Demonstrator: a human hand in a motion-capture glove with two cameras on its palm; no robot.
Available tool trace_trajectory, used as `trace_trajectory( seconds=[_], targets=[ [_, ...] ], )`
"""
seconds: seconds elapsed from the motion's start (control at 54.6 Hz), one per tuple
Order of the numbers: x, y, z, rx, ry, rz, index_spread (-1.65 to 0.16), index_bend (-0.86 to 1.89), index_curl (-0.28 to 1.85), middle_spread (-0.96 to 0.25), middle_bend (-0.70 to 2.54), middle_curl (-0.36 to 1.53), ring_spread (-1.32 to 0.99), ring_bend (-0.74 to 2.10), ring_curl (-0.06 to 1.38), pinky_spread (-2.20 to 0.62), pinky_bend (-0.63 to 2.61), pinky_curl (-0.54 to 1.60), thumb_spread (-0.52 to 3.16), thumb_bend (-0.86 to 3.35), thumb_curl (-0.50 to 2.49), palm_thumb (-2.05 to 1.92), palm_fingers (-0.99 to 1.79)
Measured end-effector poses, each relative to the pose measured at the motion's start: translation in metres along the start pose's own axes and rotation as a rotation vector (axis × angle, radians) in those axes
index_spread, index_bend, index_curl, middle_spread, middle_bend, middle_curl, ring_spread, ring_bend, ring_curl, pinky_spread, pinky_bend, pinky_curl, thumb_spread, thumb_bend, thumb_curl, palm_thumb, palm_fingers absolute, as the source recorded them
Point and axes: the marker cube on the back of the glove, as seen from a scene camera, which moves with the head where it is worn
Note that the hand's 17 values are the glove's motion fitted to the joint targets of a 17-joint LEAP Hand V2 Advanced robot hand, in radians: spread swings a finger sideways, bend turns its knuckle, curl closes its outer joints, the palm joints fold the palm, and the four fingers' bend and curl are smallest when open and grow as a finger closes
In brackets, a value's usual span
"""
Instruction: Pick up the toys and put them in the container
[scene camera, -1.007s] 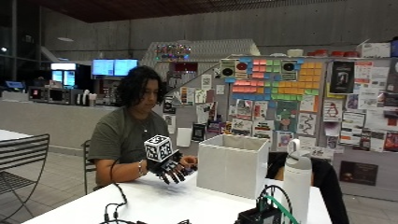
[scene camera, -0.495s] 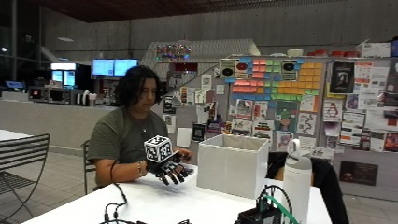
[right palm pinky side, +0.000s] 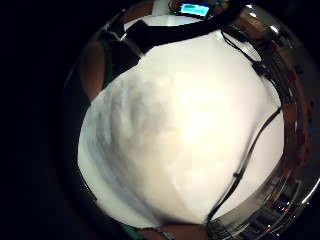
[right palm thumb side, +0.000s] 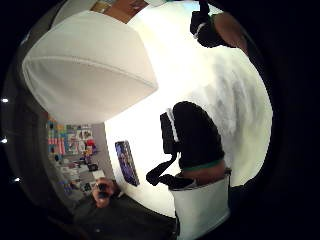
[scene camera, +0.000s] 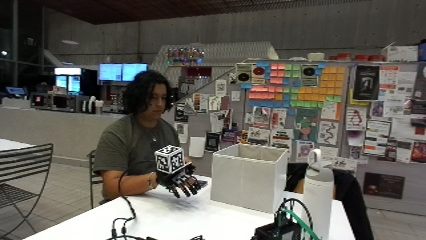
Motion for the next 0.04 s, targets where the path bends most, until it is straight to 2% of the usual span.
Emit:
trace_trajectory(
  seconds=[0.037],
  targets=[
    [0.0001,-0.0002,0.0,0.001,-0.001,0.001,-0.42,0.31,0.56,-0.08,0.18,0.47,-0.22,0.39,0.32,0.0,0.62,0.34,1.53,0.0,0.28,0.0,0.29]
  ],
)
